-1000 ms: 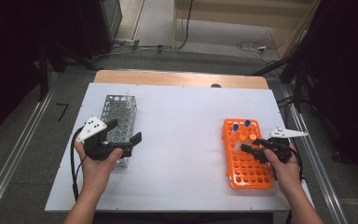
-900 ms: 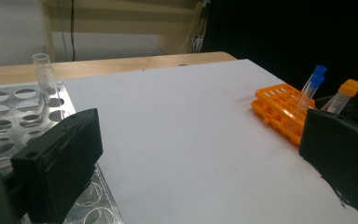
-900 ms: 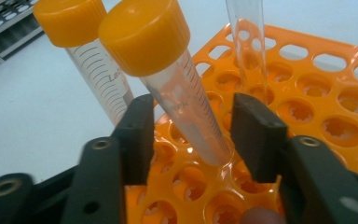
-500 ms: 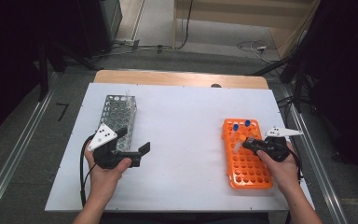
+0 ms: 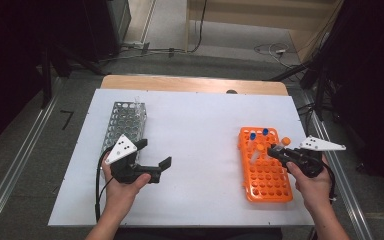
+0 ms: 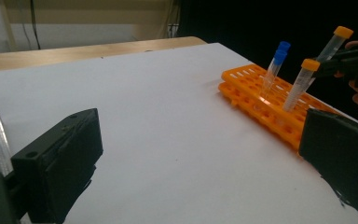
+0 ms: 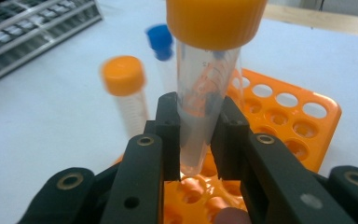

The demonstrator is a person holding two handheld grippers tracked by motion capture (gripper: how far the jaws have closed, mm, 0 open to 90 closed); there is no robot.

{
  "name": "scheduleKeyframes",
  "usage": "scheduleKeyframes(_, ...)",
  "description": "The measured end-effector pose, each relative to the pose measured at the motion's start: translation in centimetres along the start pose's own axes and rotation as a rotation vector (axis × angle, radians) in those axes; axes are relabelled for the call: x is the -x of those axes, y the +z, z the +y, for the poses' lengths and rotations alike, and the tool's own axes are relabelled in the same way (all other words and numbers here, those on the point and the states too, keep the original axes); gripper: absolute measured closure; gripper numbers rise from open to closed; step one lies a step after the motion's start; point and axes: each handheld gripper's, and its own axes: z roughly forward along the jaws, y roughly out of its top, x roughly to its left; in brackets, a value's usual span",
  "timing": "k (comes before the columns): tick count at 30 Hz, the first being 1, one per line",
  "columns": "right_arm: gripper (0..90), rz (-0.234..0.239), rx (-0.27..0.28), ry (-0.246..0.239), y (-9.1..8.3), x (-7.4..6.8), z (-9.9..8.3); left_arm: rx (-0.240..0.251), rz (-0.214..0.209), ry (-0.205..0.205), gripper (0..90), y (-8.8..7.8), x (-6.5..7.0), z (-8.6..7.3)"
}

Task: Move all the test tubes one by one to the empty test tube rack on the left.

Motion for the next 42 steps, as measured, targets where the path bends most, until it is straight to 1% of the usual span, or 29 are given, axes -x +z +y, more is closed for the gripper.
scheduleKeyframes(2, 72.7, 0.023, 0.001, -0.006, -0.6, -0.4, 0.0, -0.007, 0.001, 0.021, 0.0, 0.2, 0.3, 0.0)
scheduleKeyframes(3, 72.7, 0.038, 0.005, -0.013, -0.9, -0.5, 0.1, -0.008, 0.000, 0.023, 0.0, 0.2, 0.4, 0.0)
scheduleKeyframes(5, 72.7, 0.060, 0.010, -0.015, -1.2, -0.8, 0.1, -0.006, -0.006, 0.012, 0.0, 0.2, 0.5, 0.0)
scheduleKeyframes(8, 72.7, 0.125, 0.007, -0.022, -1.3, -1.1, 0.1, -0.006, -0.011, 0.019, 0.0, 0.5, 0.7, 0.1)
scheduleKeyframes(10, 72.7, 0.146, 0.009, -0.038, -1.2, -1.5, 0.3, -0.010, -0.019, 0.015, 0.0, 0.8, 0.8, 0.1)
scheduleKeyframes(12, 72.7, 0.172, 0.016, -0.040, -1.1, -1.9, 0.5, -0.018, -0.030, 0.021, 0.0, 1.1, 1.1, 0.0)
scheduleKeyframes(15, 72.7, 0.196, 0.024, -0.053, -0.7, -2.6, 0.9, -0.020, -0.052, 0.017, 0.0, 1.5, 1.8, 0.0)
scheduleKeyframes(18, 72.7, 0.226, 0.027, -0.056, -0.2, -3.2, 1.0, -0.028, -0.077, 0.041, 0.0, 2.1, 2.8, 0.2)
scheduleKeyframes(22, 72.7, 0.242, 0.015, -0.067, 0.7, -4.1, 1.1, -0.037, -0.117, 0.054, 1.2, 3.1, 3.7, 0.6)
scheduleKeyframes(25, 72.7, 0.274, 0.006, -0.077, 1.5, -4.9, 1.4, -0.041, -0.158, 0.061, 3.3, 3.9, 4.4, 0.8)
scheduleKeyframes(26, 72.7, 0.281, 0.004, -0.075, 1.8, -5.2, 1.5, -0.040, -0.165, 0.069, 4.9, 4.1, 4.7, 0.9)
scheduleKeyframes(29, 72.7, 0.305, -0.017, -0.098, 2.7, -6.2, 1.7, -0.037, -0.193, 0.084, 10.8, 4.7, 5.6, 1.2)
scheduleKeyframes(31, 72.7, 0.322, -0.032, -0.109, 3.2, -6.9, 1.7, -0.047, -0.202, 0.104, 14.5, 4.9, 6.2, 1.4)
scheduleKeyframes(33, 72.8, 0.333, -0.046, -0.125, 3.7, -7.6, 1.9, -0.048, -0.208, 0.106, 18.2, 5.1, 6.7, 1.5)
scheduleKeyframes(36, 72.8, 0.347, -0.060, -0.143, 4.3, -8.7, 2.0, -0.053, -0.236, 0.116, 26.3, 5.4, 7.2, 1.5)
scheduleKeyframes(38, 72.8, 0.359, -0.071, -0.148, 4.8, -9.4, 2.0, -0.052, -0.269, 0.123, 32.3, 5.5, 7.5, 1.5)
scheduleKeyframes(40, 72.8, 0.373, -0.085, -0.157, 5.3, -10.0, 2.0, -0.049, -0.318, 0.128, 40.3, 5.7, 7.7, 1.6)
scheduleKeyframes(41, 72.7, 0.379, -0.091, -0.160, 5.6, -10.3, 2.0, -0.044, -0.330, 0.125, 43.3, 5.7, 7.8, 1.6)
scheduleKeyframes(42, 72.8, 0.381, -0.097, -0.163, 5.7, -10.5, 2.0, -0.042, -0.354, 0.119, 44.9, 5.8, 7.9, 1.7)
